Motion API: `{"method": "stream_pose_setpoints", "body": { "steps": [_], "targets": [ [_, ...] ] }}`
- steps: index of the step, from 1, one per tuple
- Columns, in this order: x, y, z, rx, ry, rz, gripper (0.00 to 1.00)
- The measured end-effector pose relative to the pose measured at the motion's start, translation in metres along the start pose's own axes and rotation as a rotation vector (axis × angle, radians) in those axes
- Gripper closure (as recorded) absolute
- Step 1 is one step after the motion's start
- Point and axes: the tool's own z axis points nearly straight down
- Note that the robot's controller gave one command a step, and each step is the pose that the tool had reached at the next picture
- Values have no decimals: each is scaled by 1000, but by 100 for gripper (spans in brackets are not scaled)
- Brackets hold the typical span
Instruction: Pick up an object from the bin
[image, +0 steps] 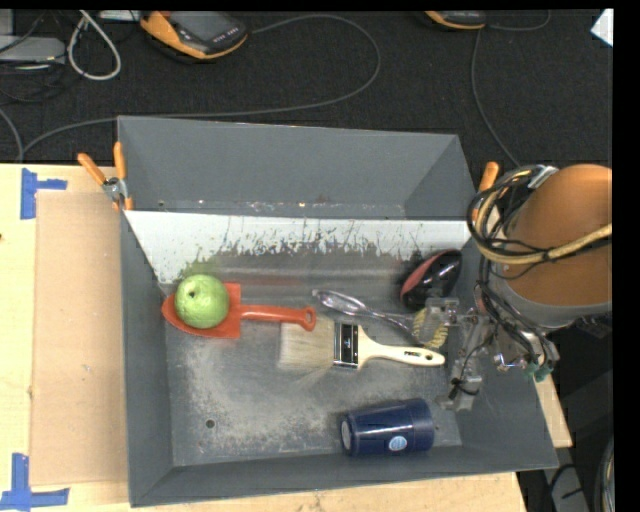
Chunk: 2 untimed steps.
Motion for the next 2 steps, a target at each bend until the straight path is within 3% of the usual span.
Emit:
{"method": "stream_pose_setpoints", "body": {
  "steps": [1, 2],
  "targets": [
    [-20, 21, 85, -3, 14, 42, 0],
    [2, 18, 79, 2, -7, 69, 0]
  ]
}}
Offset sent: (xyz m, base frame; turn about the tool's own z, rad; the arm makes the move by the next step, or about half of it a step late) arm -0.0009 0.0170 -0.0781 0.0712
